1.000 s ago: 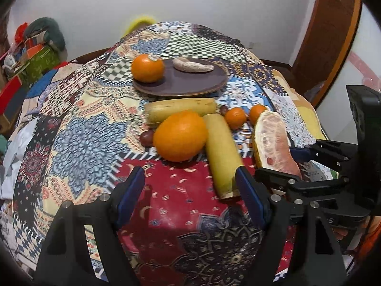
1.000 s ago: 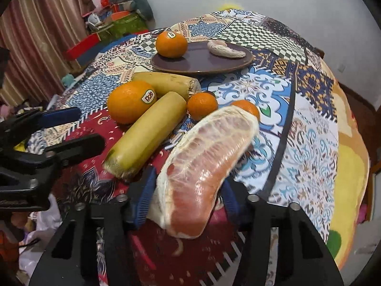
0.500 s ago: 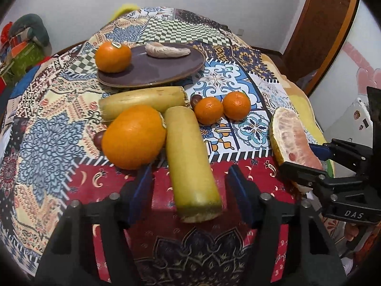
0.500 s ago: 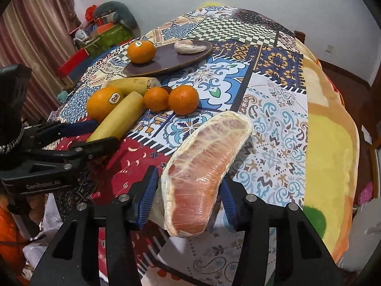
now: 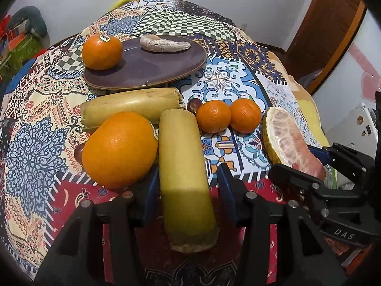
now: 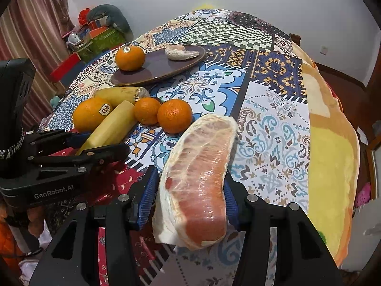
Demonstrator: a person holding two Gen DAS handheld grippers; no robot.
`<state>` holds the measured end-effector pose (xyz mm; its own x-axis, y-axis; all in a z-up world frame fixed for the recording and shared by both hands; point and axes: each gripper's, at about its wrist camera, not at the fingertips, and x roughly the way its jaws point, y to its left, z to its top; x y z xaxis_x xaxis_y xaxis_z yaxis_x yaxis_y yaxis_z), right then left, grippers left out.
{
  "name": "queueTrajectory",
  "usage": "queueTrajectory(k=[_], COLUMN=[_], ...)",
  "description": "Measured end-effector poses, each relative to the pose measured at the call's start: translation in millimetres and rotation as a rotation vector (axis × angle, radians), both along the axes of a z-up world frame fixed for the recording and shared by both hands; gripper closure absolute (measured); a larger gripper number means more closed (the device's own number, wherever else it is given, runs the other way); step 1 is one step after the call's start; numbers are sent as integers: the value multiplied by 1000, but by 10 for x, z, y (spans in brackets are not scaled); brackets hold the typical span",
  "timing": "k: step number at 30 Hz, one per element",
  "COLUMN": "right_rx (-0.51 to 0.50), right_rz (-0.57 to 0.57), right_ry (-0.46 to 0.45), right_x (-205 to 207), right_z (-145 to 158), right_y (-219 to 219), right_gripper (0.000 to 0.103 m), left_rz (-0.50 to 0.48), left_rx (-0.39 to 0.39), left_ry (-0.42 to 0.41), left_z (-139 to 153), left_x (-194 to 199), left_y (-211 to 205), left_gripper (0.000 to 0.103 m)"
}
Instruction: Organize fruits
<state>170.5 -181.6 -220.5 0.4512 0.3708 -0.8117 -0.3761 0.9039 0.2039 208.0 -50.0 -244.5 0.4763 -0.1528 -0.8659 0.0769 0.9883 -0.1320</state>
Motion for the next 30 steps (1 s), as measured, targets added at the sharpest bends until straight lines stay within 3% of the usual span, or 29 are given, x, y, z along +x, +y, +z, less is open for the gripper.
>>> queueTrajectory(k=[4, 6, 10, 20, 30], right_rx=[12, 17, 21, 34, 46], right_rz=[-3, -7, -2, 10, 19], right_ry=[-6, -6, -12, -43, -113], right_x=[-14, -19, -49, -96, -55], right_z=[14, 25, 57, 185, 444], right_y=[-27, -37, -33, -20, 25], right_gripper=[60, 60, 61, 62, 62], left_rz=[32, 42, 41, -5, 45], left_rx=[-24, -11, -46, -30, -52], left_ry=[-5, -21, -27, -49, -182], left_z=[-9, 1, 20, 143, 626], left_x=[5, -24, -97, -437, -540], left_y=[31, 53, 126, 150, 363], left_gripper=[56, 65, 66, 66, 66])
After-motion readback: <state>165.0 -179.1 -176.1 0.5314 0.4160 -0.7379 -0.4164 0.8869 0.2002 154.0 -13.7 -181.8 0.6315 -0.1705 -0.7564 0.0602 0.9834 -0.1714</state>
